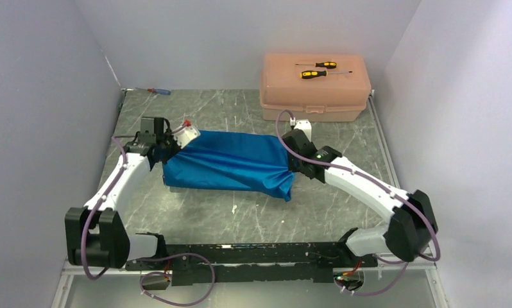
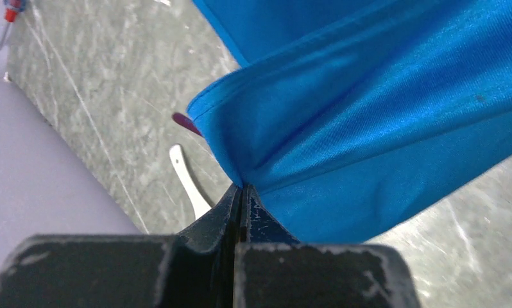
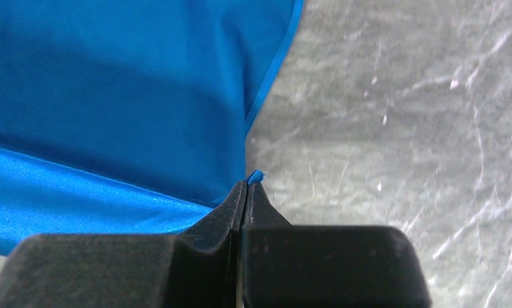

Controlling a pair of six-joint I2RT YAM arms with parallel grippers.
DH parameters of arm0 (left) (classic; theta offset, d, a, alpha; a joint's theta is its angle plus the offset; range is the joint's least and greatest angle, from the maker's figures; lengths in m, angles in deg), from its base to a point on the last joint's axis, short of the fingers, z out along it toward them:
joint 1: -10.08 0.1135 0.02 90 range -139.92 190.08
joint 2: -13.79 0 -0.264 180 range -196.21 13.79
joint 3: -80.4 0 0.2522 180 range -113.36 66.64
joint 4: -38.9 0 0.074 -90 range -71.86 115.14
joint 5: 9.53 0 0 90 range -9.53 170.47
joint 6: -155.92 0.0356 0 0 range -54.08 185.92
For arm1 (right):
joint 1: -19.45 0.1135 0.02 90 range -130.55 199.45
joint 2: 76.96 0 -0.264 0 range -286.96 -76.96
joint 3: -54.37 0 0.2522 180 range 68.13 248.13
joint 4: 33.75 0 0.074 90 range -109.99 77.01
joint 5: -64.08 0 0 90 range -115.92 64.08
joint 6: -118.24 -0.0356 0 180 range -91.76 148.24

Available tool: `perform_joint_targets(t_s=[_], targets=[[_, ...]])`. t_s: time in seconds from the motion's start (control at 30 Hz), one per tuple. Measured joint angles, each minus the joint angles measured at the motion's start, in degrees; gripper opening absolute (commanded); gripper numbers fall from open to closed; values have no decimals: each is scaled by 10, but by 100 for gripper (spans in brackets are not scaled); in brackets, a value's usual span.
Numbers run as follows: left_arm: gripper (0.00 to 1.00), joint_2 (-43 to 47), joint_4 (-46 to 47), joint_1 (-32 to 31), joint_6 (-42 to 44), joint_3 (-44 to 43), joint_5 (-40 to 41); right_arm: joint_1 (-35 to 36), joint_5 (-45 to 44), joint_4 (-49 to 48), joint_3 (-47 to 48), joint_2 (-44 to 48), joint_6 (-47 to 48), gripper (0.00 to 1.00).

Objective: Fold the napkin into a case and place the utensils inside
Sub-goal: Fold and flatten the napkin at the center of the board.

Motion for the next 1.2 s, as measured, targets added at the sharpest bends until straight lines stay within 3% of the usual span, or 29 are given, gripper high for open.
perform_joint_targets(t_s=[0.37,0.7,0.73,0.8,0.87,0.9,0.93,1.0,1.03,1.2], targets=[[3,-212,50,15,-41,-128,-30,-82,27,-120,84,-192,83,0],[3,-319,63,15,-81,-188,-38,-134,29,-157,174,-317,127,0],[7,-322,64,14,-86,-190,-39,-136,29,-158,184,-328,130,7],[31,-324,66,13,-91,-192,-41,-137,29,-159,199,-346,132,22],[48,-328,65,10,-94,-195,-40,-137,27,-159,210,-360,134,50],[53,-332,63,8,-98,-199,-39,-138,25,-158,215,-365,136,61],[63,-335,60,6,-103,-203,-39,-138,21,-155,223,-370,138,71],[90,-338,50,5,-110,-209,-41,-137,6,-140,250,-381,143,80],[93,-338,41,4,-109,-214,-43,-137,-3,-134,267,-385,142,83],[94,-325,-32,5,-109,-259,-77,-133,-35,-115,288,-351,118,90]])
